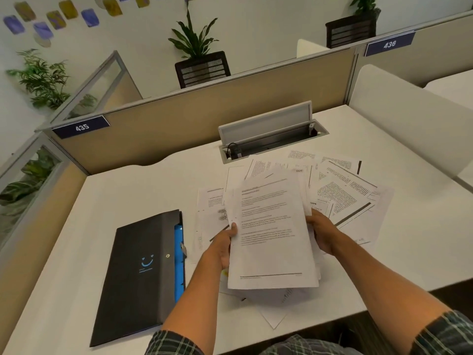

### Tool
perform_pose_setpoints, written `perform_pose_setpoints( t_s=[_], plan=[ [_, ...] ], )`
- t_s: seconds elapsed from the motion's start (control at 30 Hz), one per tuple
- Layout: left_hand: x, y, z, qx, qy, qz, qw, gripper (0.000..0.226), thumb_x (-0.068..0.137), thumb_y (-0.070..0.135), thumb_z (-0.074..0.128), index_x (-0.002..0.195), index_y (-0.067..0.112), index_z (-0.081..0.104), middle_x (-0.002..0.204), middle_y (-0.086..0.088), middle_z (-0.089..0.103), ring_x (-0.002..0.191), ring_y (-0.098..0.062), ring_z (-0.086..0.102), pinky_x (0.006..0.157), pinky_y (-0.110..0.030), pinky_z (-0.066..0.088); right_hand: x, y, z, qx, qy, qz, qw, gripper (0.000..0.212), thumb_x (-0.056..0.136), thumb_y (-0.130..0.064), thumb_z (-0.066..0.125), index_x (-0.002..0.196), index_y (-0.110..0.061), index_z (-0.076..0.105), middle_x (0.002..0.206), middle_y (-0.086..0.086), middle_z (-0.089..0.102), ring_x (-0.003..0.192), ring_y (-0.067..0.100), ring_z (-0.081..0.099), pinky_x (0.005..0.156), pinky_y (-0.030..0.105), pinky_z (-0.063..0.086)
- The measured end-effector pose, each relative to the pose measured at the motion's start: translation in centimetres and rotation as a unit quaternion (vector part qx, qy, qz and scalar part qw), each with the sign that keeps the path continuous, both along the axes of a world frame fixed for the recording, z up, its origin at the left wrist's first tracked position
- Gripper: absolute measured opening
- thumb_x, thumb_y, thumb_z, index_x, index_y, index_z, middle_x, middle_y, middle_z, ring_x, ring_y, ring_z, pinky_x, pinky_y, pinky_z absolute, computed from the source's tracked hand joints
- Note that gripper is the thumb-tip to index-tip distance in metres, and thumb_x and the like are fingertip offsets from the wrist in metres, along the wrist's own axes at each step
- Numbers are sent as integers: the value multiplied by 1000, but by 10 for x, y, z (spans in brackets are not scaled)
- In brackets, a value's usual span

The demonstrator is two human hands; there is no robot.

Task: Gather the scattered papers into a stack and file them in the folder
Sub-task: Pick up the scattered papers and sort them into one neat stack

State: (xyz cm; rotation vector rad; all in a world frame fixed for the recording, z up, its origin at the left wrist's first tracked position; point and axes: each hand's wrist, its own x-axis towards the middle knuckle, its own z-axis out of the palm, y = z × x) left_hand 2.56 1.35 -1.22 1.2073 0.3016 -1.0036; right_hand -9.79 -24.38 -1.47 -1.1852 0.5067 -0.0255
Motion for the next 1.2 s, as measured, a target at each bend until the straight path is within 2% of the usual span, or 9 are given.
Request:
perform_pose_setpoints(
  t_s=[0.1, 0.2, 0.3, 0.4, 0.6, 0.8, 0.9, 1.03, 1.2],
  plan=[
    [-1, -5, 0, 43, -56, 12, 997, 43, 101, 41, 54, 129, 11, 64, 118, -16, 73, 111, -37, 67, 99, -55, 51, 6, 5, 15, 34, 3, 0, 999, 44, 99, -38, 62, 135, -12, 64, 116, 13, 76, 101, 32, 74, 85, 47, 61],
    [5, -5, 5, 69, -141, 37, 987, 50, 92, 47, 65, 126, 10, 67, 114, -11, 75, 108, -32, 69, 96, -49, 55, 17, 9, 34, 39, -65, -30, 997, 81, 73, -68, 74, 144, -34, 54, 139, 9, 65, 125, 37, 62, 107, 61, 47],
    [9, -3, 26, 56, -205, 50, 976, 59, 73, 51, 82, 119, 17, 69, 110, -4, 76, 105, -24, 71, 91, -38, 56, 28, 15, 54, -40, -99, 34, 994, 60, 75, -56, 78, 127, -29, 69, 126, 6, 73, 112, 31, 72, 91, 48, 60],
    [17, 4, 48, 12, -260, 34, 965, 66, 59, 47, 93, 114, 21, 69, 115, -5, 75, 114, -28, 67, 96, -41, 54, 37, 16, 69, -121, -130, 27, 984, 51, 75, -37, 86, 121, -19, 71, 114, 3, 78, 103, 26, 75, 84, 42, 64],
    [28, 18, 73, -111, -296, -54, 947, 67, 72, 24, 85, 134, 14, 61, 133, -20, 63, 121, -38, 61, 96, -55, 53, 42, 17, 82, -146, -222, 45, 963, 31, 81, -29, 83, 112, -29, 77, 113, 3, 75, 104, 26, 73, 79, 35, 62],
    [8, 19, 51, -28, -343, -102, 933, 67, 65, 27, 88, 127, 20, 66, 126, -14, 67, 121, -33, 61, 101, -57, 51, 28, 15, 49, -123, -177, 80, 973, 50, 68, -30, 88, 115, -37, 74, 116, 5, 74, 111, 28, 71, 84, 45, 62],
    [5, 16, 47, 23, -364, -110, 925, 69, 64, 32, 89, 128, 20, 65, 124, -9, 69, 120, -29, 62, 100, -56, 52, 25, 15, 39, -118, -164, 67, 977, 51, 65, -30, 90, 114, -34, 76, 115, 5, 76, 109, 28, 72, 80, 40, 63],
    [7, 7, 57, 39, -399, -104, 910, 62, 61, 40, 90, 118, 37, 66, 113, 6, 73, 109, -12, 66, 84, -31, 60, 32, 17, 42, -124, -172, 52, 976, 49, 66, -31, 90, 111, -44, 75, 114, 0, 75, 109, 22, 72, 79, 38, 63],
    [16, 3, 64, -6, -403, -71, 912, 55, 74, 32, 85, 125, 28, 64, 118, -5, 70, 113, -24, 65, 88, -45, 60, 48, 19, 51, -127, -198, 13, 972, 42, 67, -32, 89, 107, -36, 78, 112, 5, 76, 107, 27, 72, 82, 44, 63]
  ],
)
